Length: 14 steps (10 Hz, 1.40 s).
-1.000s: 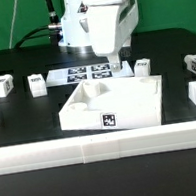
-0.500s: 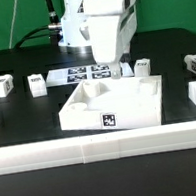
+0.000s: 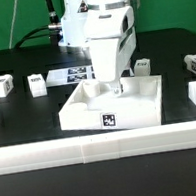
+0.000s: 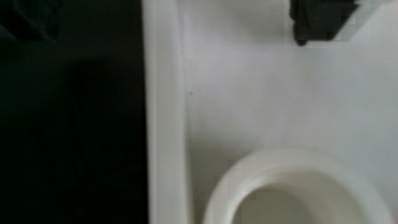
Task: Assemble one leg
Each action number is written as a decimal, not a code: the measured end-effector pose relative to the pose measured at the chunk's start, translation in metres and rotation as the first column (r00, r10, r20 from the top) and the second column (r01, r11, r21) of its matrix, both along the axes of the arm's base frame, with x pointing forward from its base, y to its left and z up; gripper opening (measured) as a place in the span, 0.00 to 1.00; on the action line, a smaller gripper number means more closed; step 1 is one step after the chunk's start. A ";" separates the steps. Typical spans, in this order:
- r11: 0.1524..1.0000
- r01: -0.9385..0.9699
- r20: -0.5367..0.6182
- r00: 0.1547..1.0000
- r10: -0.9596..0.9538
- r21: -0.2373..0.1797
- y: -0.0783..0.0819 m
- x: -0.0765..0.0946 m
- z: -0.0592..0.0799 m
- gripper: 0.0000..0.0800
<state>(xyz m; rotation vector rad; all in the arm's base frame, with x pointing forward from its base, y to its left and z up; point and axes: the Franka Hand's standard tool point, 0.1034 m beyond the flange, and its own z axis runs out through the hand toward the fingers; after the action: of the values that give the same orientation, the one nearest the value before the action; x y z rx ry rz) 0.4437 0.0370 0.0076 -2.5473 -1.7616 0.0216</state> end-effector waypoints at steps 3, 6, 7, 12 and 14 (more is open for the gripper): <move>1.000 0.001 0.000 1.000 -0.001 0.000 0.000 0.000 0.000 0.64; 1.000 0.001 0.000 1.000 -0.001 0.000 0.000 0.000 0.000 0.28; 1.000 0.001 0.000 1.000 -0.001 0.000 0.000 0.000 0.000 0.11; 1.000 0.002 0.013 1.000 -0.002 0.001 0.000 0.003 0.001 0.07; 1.000 0.002 0.013 1.000 -0.002 0.001 0.000 0.003 0.001 0.07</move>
Offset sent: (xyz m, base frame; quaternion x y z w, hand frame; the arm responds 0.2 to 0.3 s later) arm 0.0000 0.0000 0.0000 0.0000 0.0000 0.0000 1.0000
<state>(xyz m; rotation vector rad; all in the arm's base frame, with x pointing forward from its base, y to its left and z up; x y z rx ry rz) 0.4468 0.0369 0.0089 -2.5544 -1.7628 0.0033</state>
